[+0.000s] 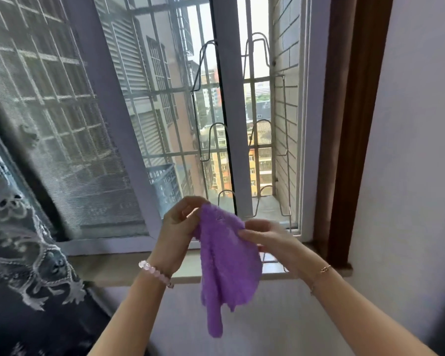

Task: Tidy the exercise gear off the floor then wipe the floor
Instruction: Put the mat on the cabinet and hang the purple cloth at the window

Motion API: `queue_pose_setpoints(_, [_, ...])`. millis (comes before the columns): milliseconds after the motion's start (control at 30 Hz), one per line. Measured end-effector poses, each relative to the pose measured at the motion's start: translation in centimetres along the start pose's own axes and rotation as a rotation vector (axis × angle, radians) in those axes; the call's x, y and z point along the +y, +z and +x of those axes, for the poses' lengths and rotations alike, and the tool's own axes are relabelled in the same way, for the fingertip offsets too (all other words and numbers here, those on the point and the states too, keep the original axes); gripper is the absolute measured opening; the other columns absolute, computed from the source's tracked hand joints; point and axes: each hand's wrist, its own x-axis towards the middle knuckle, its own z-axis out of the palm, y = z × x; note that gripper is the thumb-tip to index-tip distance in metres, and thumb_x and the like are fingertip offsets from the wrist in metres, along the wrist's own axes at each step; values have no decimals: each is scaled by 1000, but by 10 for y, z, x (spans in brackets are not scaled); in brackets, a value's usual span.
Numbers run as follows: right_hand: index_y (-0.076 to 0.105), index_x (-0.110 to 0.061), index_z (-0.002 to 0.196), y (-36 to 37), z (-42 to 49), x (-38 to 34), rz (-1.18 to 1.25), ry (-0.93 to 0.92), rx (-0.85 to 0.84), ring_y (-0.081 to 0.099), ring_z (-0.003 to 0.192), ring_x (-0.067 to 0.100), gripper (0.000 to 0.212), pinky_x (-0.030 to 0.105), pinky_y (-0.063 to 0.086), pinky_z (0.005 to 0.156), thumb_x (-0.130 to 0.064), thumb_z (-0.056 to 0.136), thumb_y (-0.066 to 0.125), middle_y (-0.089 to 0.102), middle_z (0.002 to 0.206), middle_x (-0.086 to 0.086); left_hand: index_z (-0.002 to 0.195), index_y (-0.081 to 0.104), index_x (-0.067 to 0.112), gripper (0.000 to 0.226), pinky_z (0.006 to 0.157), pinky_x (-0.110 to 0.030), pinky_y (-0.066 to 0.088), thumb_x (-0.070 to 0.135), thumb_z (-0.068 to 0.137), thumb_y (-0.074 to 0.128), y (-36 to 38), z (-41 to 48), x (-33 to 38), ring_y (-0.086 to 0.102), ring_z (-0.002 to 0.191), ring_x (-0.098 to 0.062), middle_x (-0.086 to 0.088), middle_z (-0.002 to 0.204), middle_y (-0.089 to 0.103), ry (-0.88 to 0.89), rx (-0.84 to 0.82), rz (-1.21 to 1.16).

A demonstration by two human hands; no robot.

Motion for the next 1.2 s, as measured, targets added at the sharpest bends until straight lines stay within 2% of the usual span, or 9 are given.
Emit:
queue_pose_setpoints(133, [70,-17,84,-10,5,-18,-112,-123,170,61,82,17,15,36,49,78,-29,74,73,66,84,3,78,68,20,22,54,-21,45,1,86,59,-17,-4,4,54,60,-9,8,72,65,51,6,154])
queue_pose_setpoints(200, [68,-20,78,-13,9,-29,-196,-209,180,60,72,7,7,26,45,71,-15,78,73,66,75,-5,82,67,12,17,60,-16,47,-3,84,58,-21,-5,6,60,65,-6,8,72,67,43,-32,199])
queue_pose_setpoints(267, [64,-23,76,-13,14,-44,-301,-317,175,58,69,-1,20,15,44,69,-4,80,70,64,74,-8,86,66,7,13,67,-19,51,-4,82,61,-24,-5,12,65,73,-9,4,77,70,22,-119,202])
queue_pose_setpoints(433, [56,-31,81,-13,20,-83,-538,-487,166,61,81,12,28,11,44,77,-4,85,64,66,88,8,94,69,26,23,82,-24,53,12,76,71,-24,12,31,64,101,-11,5,101,70,35,-179,133])
queue_pose_setpoints(600, [62,-21,86,-19,20,-114,-643,-604,125,58,82,-9,20,5,43,80,-1,86,62,64,86,-12,114,62,26,32,91,-22,47,17,83,67,2,39,47,59,111,-7,10,117,65,97,-290,173])
queue_pose_setpoints(700, [64,-14,88,-28,19,-126,-672,-646,135,59,83,-2,16,8,44,81,1,86,61,65,86,-8,110,64,19,28,93,-30,49,18,82,68,15,51,55,62,105,-15,4,109,67,114,-426,240])
queue_pose_setpoints(833, [65,-12,92,-43,20,-133,-758,-664,188,61,87,6,11,16,47,83,-3,87,61,67,91,-3,86,64,9,10,75,-19,49,4,79,69,27,59,57,57,74,-5,9,75,61,118,-443,293])
queue_pose_setpoints(1000, [63,-10,98,-59,24,-146,-921,-602,157,61,89,21,10,29,48,80,-9,87,62,65,94,3,82,58,2,4,69,-15,42,1,84,62,21,68,65,52,70,-5,1,73,55,176,-396,293])
queue_pose_setpoints(1200, [64,-27,106,-65,35,-169,-817,-343,-55,58,77,-2,22,17,50,67,-12,90,60,62,88,-11,81,56,10,10,65,-26,37,7,91,56,22,88,91,47,73,-15,-8,76,52,271,-298,319])
